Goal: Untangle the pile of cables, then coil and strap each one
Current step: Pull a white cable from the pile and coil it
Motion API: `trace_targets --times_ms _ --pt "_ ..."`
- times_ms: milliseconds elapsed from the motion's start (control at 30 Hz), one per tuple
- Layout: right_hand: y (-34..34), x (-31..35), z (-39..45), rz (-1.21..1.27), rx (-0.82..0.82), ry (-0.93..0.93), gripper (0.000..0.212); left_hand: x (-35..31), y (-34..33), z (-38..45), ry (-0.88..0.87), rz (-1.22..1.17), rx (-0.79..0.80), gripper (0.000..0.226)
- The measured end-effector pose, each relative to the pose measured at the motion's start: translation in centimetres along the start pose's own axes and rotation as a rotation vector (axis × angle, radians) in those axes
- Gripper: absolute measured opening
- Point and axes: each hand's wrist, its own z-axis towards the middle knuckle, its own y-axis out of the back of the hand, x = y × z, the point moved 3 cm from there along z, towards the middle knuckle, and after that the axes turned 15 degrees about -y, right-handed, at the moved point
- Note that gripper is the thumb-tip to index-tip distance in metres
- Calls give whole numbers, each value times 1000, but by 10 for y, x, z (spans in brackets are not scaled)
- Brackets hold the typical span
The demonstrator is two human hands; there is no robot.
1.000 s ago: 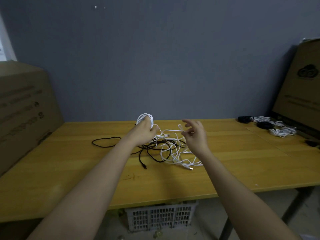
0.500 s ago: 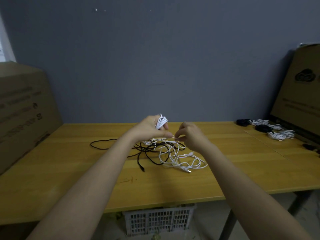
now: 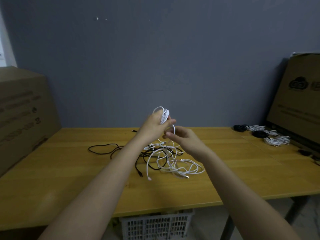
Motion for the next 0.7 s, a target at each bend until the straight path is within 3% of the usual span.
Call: trace_targets --times_ms 100,267,400,467,567,700 --pt "5 4 1 -111 -80 -36 18 -2 0 0 -15 72 58 23" --pt "28 14 8 -737 -466 47 20 1 -2 -7 26 219 194 33" --pt "28 20 7 -707 -710 225 18 -1 -6 -12 88 233 345 39" --pt "26 21 5 -619 -737 316 17 -6 -6 -18 119 70 404 36" --pt "24 14 8 -607 -656 347 17 -21 -2 -28 198 -421 427 35" --pt "12 -5 16 -800 -507 253 21 -31 13 -32 204 -802 170 30"
